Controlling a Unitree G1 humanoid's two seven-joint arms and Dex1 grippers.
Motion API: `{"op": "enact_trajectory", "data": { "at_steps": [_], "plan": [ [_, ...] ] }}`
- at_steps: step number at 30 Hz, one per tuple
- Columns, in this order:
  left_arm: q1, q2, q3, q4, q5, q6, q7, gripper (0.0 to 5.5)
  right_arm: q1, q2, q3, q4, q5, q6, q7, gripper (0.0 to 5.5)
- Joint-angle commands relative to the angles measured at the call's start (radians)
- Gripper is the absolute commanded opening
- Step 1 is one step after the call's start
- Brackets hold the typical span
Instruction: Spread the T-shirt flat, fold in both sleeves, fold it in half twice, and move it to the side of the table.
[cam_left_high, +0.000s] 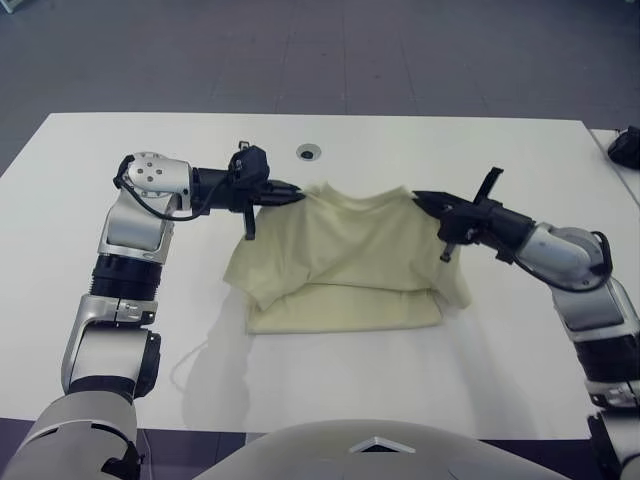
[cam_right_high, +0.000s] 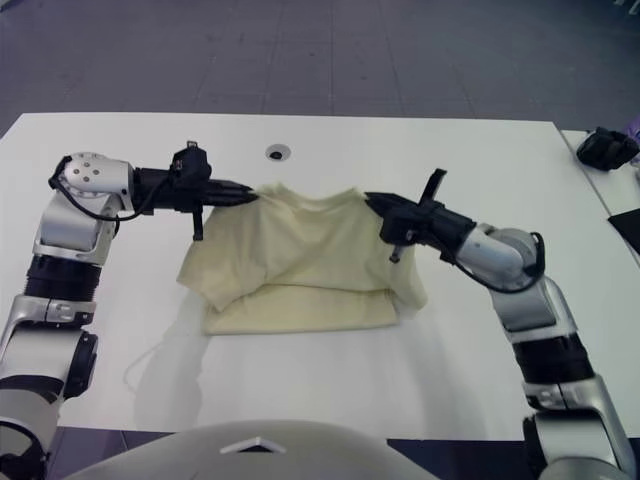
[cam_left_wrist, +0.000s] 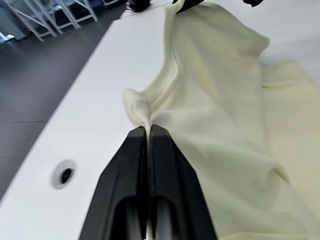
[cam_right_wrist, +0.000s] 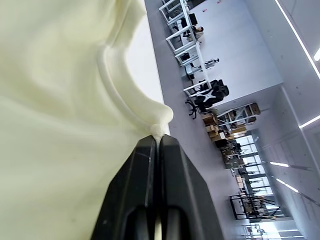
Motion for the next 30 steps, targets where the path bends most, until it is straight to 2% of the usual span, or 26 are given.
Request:
{"op": "enact_trajectory", "data": {
  "at_steps": [1,5,9,15,19,22,25,27,30],
  "plan": [
    [-0.238,-0.038,-0.021,0.304,0.141,-0.210,0.216,0.01,-0.310,0.071,0.075,0.363,-0.120,-0.115,-0.086,0.00],
    [-0.486,-0.074,-0.073,0.646,0.294,-0.392,0.477,0.01,-0.638,0.143,0.169,0.777,-0.292,-0.196,-0.286,0.00],
    [-0.650,-0.089,-0.132,0.844,0.408,-0.457,0.660,0.01,-0.876,0.187,0.251,1.040,-0.420,-0.186,-0.471,0.00],
    [-0.784,-0.081,-0.209,0.984,0.553,-0.493,0.890,0.01,-1.091,0.208,0.321,1.231,-0.527,-0.120,-0.698,0.00],
    [-0.788,-0.077,-0.223,1.008,0.589,-0.537,0.917,0.01,-1.146,0.180,0.337,1.266,-0.550,-0.121,-0.770,0.00],
    [-0.715,-0.063,-0.239,0.994,0.596,-0.633,0.852,0.01,-1.103,0.139,0.328,1.246,-0.526,-0.215,-0.725,0.00],
    [-0.581,-0.039,-0.239,0.938,0.558,-0.788,0.728,0.01,-0.921,0.045,0.308,1.106,-0.444,-0.422,-0.581,0.00],
    [-0.437,0.008,-0.225,0.834,0.495,-0.893,0.628,0.01,-0.672,-0.057,0.293,0.825,-0.306,-0.508,-0.431,0.00],
    [-0.147,0.116,-0.199,0.487,0.343,-0.916,0.503,0.01,-0.289,-0.209,0.236,0.331,-0.086,-0.420,-0.290,0.00]
  ]
}}
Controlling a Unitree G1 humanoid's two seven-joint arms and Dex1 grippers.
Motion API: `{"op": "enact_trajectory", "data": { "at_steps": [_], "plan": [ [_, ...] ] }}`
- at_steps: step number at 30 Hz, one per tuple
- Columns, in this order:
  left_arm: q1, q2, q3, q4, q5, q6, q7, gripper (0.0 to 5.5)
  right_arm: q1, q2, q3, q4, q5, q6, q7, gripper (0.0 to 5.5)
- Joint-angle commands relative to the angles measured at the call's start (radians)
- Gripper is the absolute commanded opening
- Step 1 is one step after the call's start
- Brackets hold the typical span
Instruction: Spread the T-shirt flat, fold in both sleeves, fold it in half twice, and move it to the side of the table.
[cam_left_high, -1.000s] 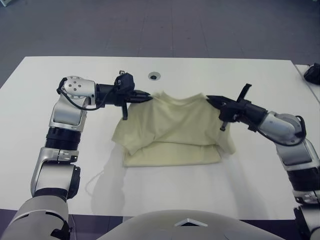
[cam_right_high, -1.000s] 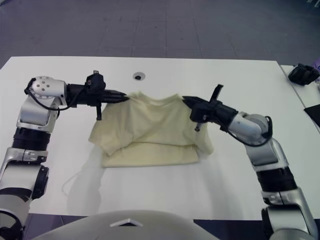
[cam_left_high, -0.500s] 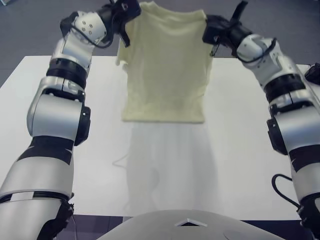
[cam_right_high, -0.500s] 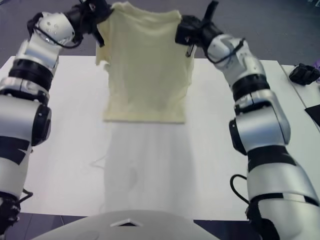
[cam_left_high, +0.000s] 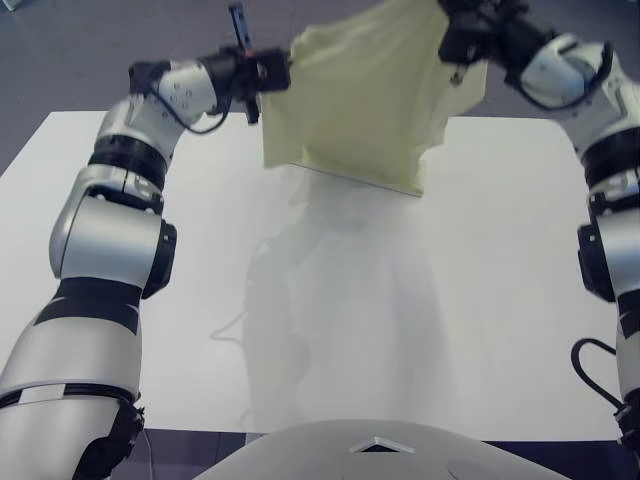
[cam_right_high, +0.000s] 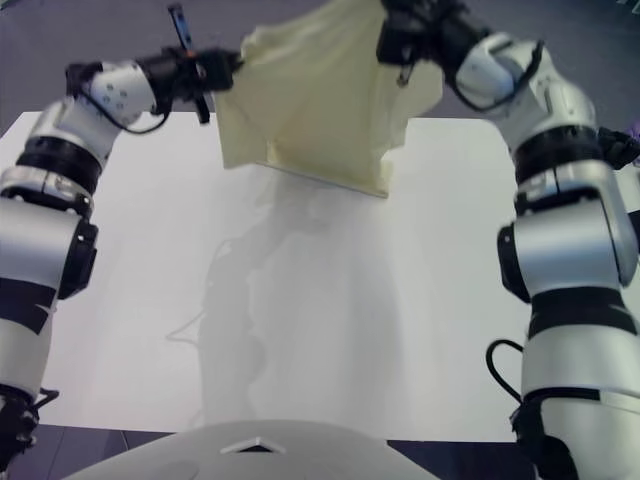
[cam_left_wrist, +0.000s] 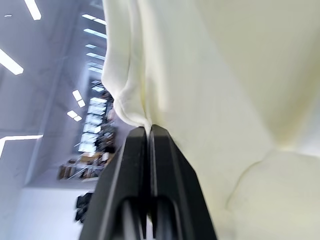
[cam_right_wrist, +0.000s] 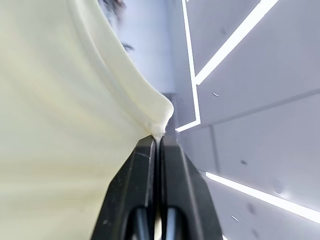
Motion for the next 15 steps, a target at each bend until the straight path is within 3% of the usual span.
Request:
{"op": "enact_trajectory", "data": {
  "at_steps": [1,5,8,12,15],
  "plan": [
    [0.451,0.199,0.044,-0.569,-0.231,-0.034,-0.194,0.01,0.600,-0.253,-0.099,-0.750,0.327,0.093,0.231,0.00],
    [0.772,0.318,0.074,-1.063,-0.347,0.112,-0.240,0.01,0.874,-0.342,-0.220,-1.055,0.437,0.217,0.277,0.00],
    [0.972,0.418,0.069,-1.317,-0.394,0.162,-0.288,0.01,1.027,-0.426,-0.233,-1.216,0.555,0.248,0.346,0.00],
    [1.240,0.539,0.071,-1.480,-0.416,0.185,-0.341,0.01,1.204,-0.531,-0.188,-1.383,0.646,0.282,0.449,0.00],
    [1.331,0.563,0.069,-1.521,-0.397,0.224,-0.369,0.01,1.293,-0.548,-0.175,-1.411,0.592,0.306,0.496,0.00]
  ]
}}
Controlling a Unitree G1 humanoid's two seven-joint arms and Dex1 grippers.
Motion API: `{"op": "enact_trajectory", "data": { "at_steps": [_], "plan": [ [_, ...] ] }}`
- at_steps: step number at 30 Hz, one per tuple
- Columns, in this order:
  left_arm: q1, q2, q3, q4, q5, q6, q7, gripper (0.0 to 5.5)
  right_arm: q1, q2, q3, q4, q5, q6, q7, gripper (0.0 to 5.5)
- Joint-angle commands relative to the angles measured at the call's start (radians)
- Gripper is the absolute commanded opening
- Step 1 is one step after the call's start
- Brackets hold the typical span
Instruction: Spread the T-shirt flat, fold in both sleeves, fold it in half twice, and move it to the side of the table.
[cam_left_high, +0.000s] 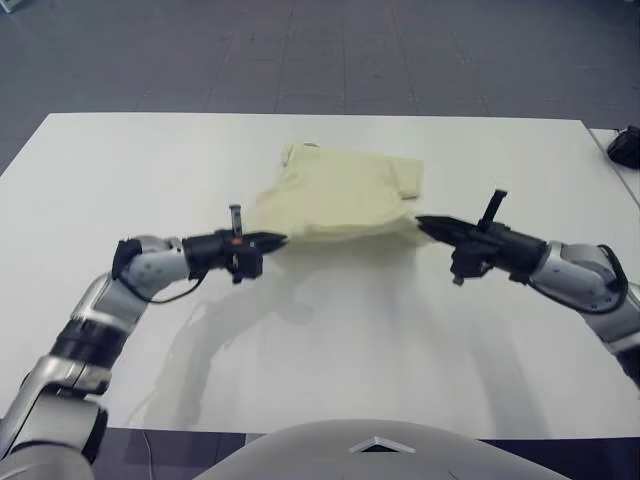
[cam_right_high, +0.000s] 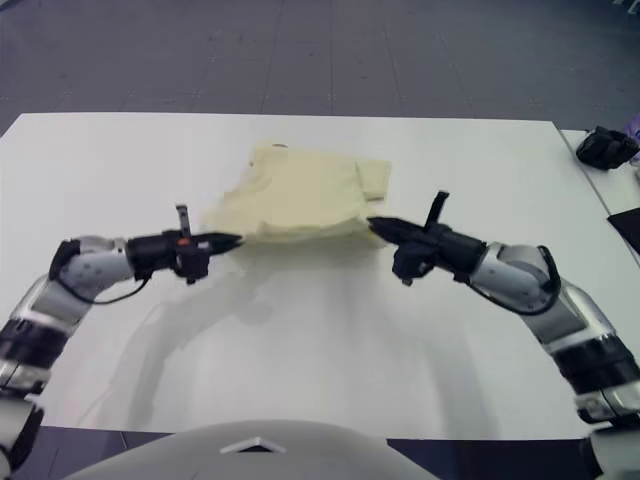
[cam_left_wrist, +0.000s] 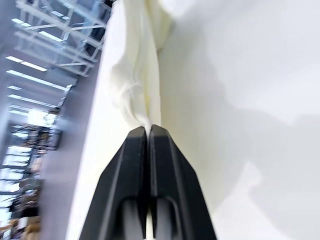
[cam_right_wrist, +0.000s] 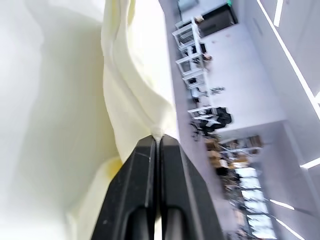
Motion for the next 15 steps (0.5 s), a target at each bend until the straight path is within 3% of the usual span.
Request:
{"op": "enact_trajectory", "data": {
  "at_steps": [1,9,10,15],
  "plan": [
    [0.317,0.228,0.024,-0.375,-0.067,0.114,-0.128,0.01,0.273,-0.208,-0.047,-0.329,0.091,0.111,0.185,0.00],
    [0.435,0.259,0.060,-0.456,-0.052,0.200,-0.174,0.01,0.544,-0.271,-0.144,-0.353,0.014,0.170,0.302,0.00],
    [0.449,0.260,0.067,-0.466,-0.062,0.201,-0.179,0.27,0.588,-0.283,-0.164,-0.372,0.031,0.188,0.325,0.00],
    [0.462,0.269,0.155,-0.522,-0.253,0.222,-0.211,1.02,0.661,-0.257,-0.349,-0.580,0.363,0.442,0.386,0.81]
  ]
}}
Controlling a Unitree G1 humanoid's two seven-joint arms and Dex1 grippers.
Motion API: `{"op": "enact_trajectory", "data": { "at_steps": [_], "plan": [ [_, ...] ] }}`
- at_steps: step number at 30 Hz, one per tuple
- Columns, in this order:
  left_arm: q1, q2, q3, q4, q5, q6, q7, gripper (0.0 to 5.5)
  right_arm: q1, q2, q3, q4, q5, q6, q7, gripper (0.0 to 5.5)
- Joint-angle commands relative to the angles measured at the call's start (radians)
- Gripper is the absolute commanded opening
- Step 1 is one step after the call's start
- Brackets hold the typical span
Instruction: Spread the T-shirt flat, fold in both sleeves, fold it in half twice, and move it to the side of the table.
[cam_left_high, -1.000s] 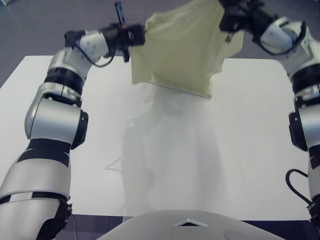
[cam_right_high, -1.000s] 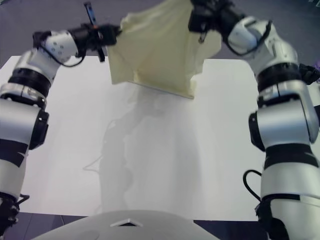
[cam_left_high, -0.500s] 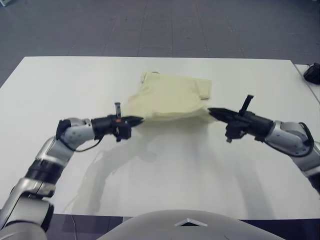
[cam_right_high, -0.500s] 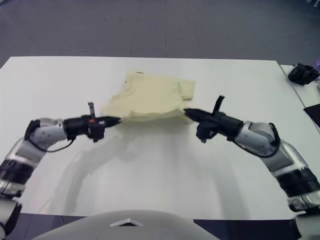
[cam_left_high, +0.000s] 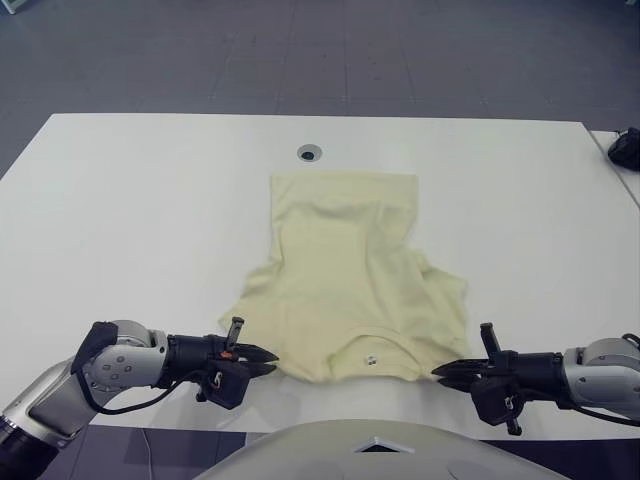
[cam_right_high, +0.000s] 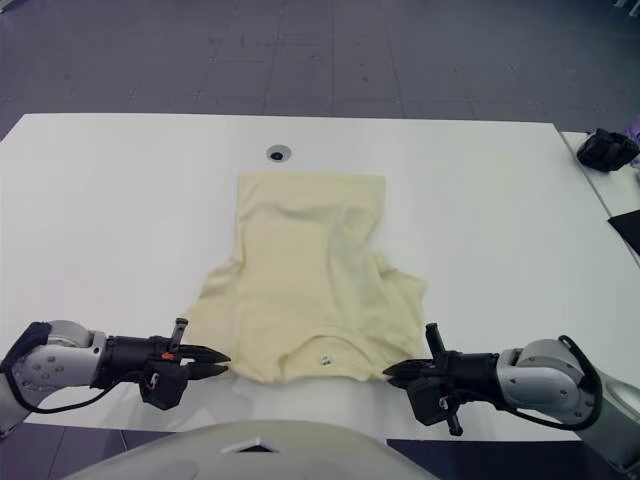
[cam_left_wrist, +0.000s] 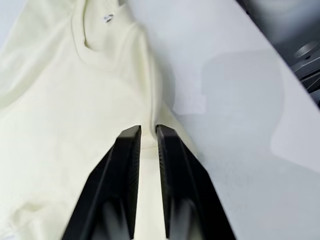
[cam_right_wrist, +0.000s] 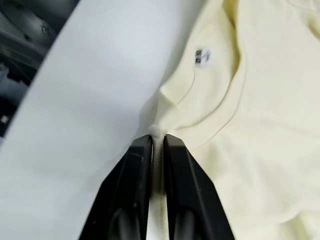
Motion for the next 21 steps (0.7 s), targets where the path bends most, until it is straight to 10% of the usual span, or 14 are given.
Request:
{"op": "enact_trajectory", "data": {
  "at_steps": [1,5,9,21],
  "plan": [
    [-0.027,0.020,0.106,-0.029,-0.190,0.044,-0.030,1.23,-0.037,0.009,-0.157,-0.160,0.308,0.223,0.036,1.01],
    [-0.157,-0.015,0.133,-0.014,-0.330,0.158,-0.049,1.87,-0.183,0.021,-0.229,-0.121,0.481,0.386,0.047,1.63],
    [-0.371,-0.147,0.063,0.111,-0.194,0.254,0.033,2.48,-0.377,0.090,-0.125,0.111,0.151,0.368,-0.078,2.22],
    [-1.124,-0.638,-0.152,1.252,0.303,0.042,0.416,4.60,-0.518,0.313,0.118,0.474,-0.328,0.139,-0.216,4.24]
  ]
}}
